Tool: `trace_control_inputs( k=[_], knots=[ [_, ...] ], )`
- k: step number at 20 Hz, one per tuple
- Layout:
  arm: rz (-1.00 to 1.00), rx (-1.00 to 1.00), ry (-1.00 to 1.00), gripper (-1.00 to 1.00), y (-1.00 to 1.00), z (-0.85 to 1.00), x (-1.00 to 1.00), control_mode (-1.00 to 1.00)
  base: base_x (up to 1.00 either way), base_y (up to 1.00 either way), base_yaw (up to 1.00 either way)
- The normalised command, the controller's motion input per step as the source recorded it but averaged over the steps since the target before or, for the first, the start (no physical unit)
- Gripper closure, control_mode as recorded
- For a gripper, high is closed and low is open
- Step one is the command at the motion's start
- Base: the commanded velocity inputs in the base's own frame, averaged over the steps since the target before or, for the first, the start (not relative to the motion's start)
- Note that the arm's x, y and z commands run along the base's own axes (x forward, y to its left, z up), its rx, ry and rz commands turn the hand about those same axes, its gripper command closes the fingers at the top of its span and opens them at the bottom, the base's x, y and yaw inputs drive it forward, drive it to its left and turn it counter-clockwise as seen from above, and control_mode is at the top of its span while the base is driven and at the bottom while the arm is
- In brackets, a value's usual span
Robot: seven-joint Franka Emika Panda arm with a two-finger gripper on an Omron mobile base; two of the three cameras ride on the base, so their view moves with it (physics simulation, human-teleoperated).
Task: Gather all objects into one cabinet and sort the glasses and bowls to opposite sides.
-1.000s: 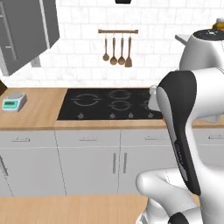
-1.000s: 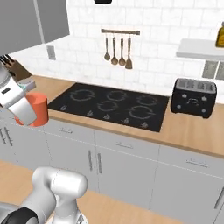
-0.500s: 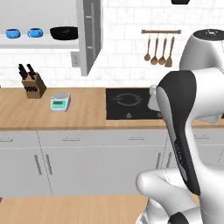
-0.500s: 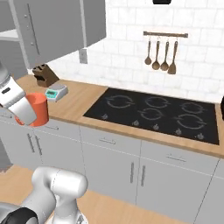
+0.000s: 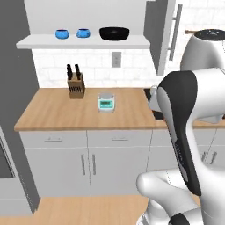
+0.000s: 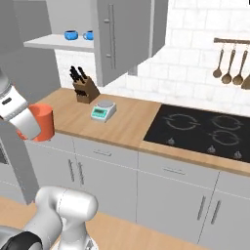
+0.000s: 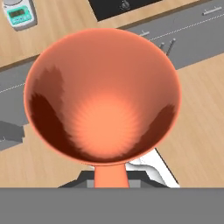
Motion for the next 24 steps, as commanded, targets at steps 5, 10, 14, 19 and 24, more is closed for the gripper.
trace_control_inputs(
  k=[5,10,14,19,24],
  knots=[
    [0.00,0.00,0.00,1.00,0.00,0.00,0.00,1.00,0.64,0.70,0.00],
    [0.00,0.00,0.00,1.00,0.00,0.00,0.00,1.00,1.00,0.25,0.00],
    [0.00,0.00,0.00,1.00,0.00,0.00,0.00,1.00,1.00,0.28,0.00],
    [0.00,0.00,0.00,1.00,0.00,0.00,0.00,1.00,1.00,0.31,0.07],
    [0.00,0.00,0.00,1.00,0.00,0.00,0.00,1.00,1.00,0.11,0.13]
  ],
)
